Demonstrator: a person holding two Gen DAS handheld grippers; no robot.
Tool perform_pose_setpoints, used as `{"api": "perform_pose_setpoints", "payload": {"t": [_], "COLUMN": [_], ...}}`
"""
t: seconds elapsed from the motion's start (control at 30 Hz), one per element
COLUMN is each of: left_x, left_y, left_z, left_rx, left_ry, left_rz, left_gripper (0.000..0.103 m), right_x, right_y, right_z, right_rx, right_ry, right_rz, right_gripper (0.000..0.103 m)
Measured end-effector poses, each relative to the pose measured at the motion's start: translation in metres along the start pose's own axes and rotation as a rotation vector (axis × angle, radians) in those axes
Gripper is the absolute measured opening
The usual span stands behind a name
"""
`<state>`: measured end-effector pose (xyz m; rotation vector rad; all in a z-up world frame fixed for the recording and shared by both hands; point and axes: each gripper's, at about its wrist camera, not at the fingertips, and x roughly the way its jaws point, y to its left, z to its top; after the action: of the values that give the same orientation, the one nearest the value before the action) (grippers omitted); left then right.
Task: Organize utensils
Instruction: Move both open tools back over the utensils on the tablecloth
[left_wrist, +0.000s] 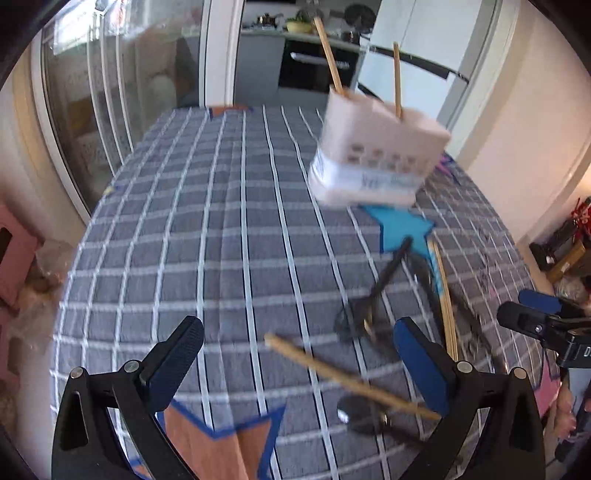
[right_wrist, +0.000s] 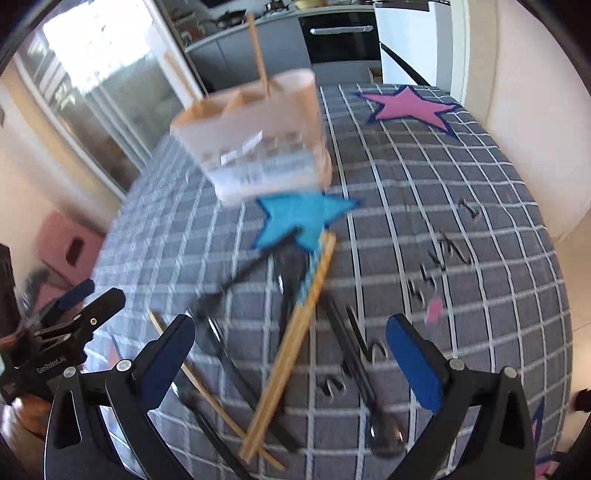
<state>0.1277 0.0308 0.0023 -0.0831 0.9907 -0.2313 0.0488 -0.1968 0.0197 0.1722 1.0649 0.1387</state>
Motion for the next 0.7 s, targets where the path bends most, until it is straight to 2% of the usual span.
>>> {"api": "perform_pose_setpoints", "payload": {"t": [0.2, 0.43, 0.7], "left_x": [-0.004, 0.004, 0.011], "left_y": [-0.004, 0.001, -0.002], "left_z": [-0.031, -0.052, -0.065], "left_rx": [-0.013, -0.041, -0.048], "left_ry": [0.043, 0.085, 0.124], "left_rz": [0.008, 0.02, 0.035], "left_gripper": [0.103, 0.103, 0.103], "right_x": [0.003, 0.007, 0.012], "right_y": [-0.004, -0.025, -0.049], "right_z": [-0.029, -0.053, -0.062], "right_rx": [-0.017, -0.021, 0.034], "right_ry": [0.041, 0.064, 0.085], "right_rz": [-0.038, -0.109, -0.136], "right_gripper": [0.103, 0.103, 0.103]}}
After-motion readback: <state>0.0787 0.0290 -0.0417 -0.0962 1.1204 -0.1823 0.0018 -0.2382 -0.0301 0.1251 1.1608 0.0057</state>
